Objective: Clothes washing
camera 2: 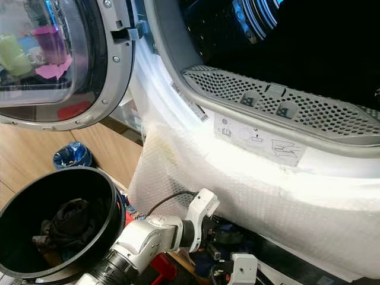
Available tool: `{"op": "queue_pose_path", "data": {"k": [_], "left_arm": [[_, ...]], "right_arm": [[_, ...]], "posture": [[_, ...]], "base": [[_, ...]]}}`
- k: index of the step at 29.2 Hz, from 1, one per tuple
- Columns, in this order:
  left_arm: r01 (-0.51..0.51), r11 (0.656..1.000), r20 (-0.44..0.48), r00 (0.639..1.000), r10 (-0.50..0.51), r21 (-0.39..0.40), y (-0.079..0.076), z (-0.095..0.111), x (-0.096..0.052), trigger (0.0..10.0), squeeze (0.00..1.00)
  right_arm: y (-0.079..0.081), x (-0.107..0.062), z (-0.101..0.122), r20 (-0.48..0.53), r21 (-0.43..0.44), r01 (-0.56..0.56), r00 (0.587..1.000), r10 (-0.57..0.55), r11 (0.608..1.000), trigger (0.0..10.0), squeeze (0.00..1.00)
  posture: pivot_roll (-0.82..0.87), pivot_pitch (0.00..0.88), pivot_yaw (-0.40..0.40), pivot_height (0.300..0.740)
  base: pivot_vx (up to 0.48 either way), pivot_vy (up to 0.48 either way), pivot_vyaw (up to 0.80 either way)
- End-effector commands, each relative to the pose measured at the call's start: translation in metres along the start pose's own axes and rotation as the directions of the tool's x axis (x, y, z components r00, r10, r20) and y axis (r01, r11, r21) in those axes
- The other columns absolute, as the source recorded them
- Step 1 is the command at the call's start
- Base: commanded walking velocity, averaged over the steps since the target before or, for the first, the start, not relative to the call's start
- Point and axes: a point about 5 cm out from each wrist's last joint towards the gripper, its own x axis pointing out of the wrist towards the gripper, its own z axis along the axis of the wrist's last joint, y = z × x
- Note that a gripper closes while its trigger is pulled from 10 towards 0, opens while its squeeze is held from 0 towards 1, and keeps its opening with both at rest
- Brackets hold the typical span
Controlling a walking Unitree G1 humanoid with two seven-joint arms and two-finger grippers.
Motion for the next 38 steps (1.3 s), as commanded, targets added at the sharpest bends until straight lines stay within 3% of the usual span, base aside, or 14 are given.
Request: {"op": "queue_pose_path", "data": {"k": [1, 2, 4, 5, 10, 15, 20, 28, 29, 30, 32, 33, 37, 38], "left_arm": [[0.029, 0.998, 0.025, 0.999, -0.031, 0.055, -0.005, 0.009, -0.003, 9.0, 0.00], [0.038, 0.997, 0.025, 0.999, -0.040, 0.065, -0.005, 0.009, -0.004, 10.0, 0.00], [0.044, 0.997, 0.027, 0.999, -0.046, 0.068, -0.006, 0.009, -0.006, 10.0, 0.00], [0.045, 0.997, 0.028, 0.999, -0.047, 0.069, -0.005, 0.009, -0.007, 10.0, 1.00], [0.048, 0.995, 0.031, 0.998, -0.051, 0.083, -0.001, 0.011, -0.017, 10.0, 1.00], [0.036, 0.991, -0.020, 0.999, -0.033, 0.128, 0.012, 0.011, -0.047, 10.0, 1.00], [-0.074, 0.977, -0.025, 0.996, 0.081, 0.199, 0.032, 0.014, -0.076, 10.0, 1.00], [-0.204, 0.948, 0.128, 0.976, 0.177, 0.243, 0.041, 0.028, -0.130, 10.0, 1.00], [-0.204, 0.948, 0.128, 0.976, 0.177, 0.243, 0.041, 0.028, -0.130, 10.0, 1.00], [-0.201, 0.946, 0.105, 0.978, 0.180, 0.253, 0.041, 0.019, -0.142, 10.0, 0.20], [-0.193, 0.947, 0.087, 0.981, 0.176, 0.257, 0.040, 0.014, -0.147, 10.0, 0.20], [-0.221, 0.932, 0.075, 0.975, 0.208, 0.287, 0.041, 0.003, -0.157, 10.0, 0.00], [-0.365, 0.876, 0.135, 0.931, 0.339, 0.315, 0.050, -0.007, -0.170, 10.0, 0.00], [-0.448, 0.834, 0.161, 0.894, 0.418, 0.322, 0.059, -0.010, -0.174, 10.0, 0.00]], "right_arm": [[-0.003, -0.003, -0.008, -0.034, 0.008, 0.031, 0.999, -0.031, 0.999, 0.0, 0.00], [-0.003, -0.003, -0.008, -0.036, 0.008, 0.031, 0.999, -0.030, 1.000, 0.0, 0.00], [-0.002, -0.003, -0.010, -0.042, 0.008, 0.030, 0.999, -0.030, 1.000, 0.0, 0.00], [-0.001, -0.003, -0.010, -0.043, 0.008, 0.029, 0.999, -0.028, 1.000, 0.0, 0.00], [0.000, -0.002, -0.011, -0.045, 0.006, 0.030, 0.999, -0.030, 1.000, 0.0, 0.00], [-0.006, -0.005, -0.014, -0.054, -0.004, 0.053, 0.997, -0.053, 0.999, 0.0, 0.00], [-0.012, -0.011, -0.018, -0.059, -0.006, 0.065, 0.996, -0.065, 0.998, 0.0, 0.00], [-0.021, -0.020, -0.019, -0.047, -0.008, 0.067, 0.997, -0.067, 0.998, 0.0, 0.00], [-0.021, -0.020, -0.019, -0.047, -0.008, 0.067, 0.997, -0.067, 0.998, 0.0, 0.00], [-0.025, -0.021, -0.018, -0.047, -0.011, 0.074, 0.996, -0.074, 0.997, 0.0, 0.00], [-0.027, -0.021, -0.018, -0.046, -0.012, 0.078, 0.996, -0.079, 0.997, 0.0, 0.00], [-0.029, -0.021, -0.017, -0.042, -0.014, 0.077, 0.996, -0.078, 0.997, 0.0, 0.00], [-0.029, -0.022, -0.014, -0.024, -0.015, 0.062, 0.998, -0.062, 0.998, 0.0, 0.00], [-0.028, -0.021, -0.011, -0.008, -0.010, 0.059, 0.998, -0.059, 0.998, 0.0, 0.00]], "posture": [[0.07, 0.100, 0.096, 0.740], [0.08, 0.101, 0.100, 0.740], [0.08, 0.098, 0.102, 0.740], [0.08, 0.097, 0.105, 0.740], [0.08, 0.088, 0.114, 0.740], [0.08, 0.078, 0.127, 0.740], [0.09, 0.065, 0.132, 0.740], [0.10, 0.051, 0.140, 0.740], [0.10, 0.051, 0.140, 0.740], [0.12, 0.056, 0.138, 0.740], [0.12, 0.056, 0.138, 0.740], [0.16, 0.077, 0.124, 0.740], [0.18, 0.081, 0.110, 0.740], [0.18, 0.084, 0.099, 0.740]], "base": [[0.000, 0.000, 0.00], [0.000, 0.000, 0.00], [0.000, 0.000, 0.00], [0.000, 0.000, 0.00], [0.000, 0.000, 0.00], [0.000, 0.000, 0.00], [0.000, 0.000, 0.00], [0.000, 0.000, 0.00], [0.000, 0.000, 0.00], [0.000, 0.000, 0.00], [0.000, 0.000, 0.00], [0.000, 0.000, 0.00], [0.000, 0.000, 0.00], [0.000, 0.000, 0.00]]}}
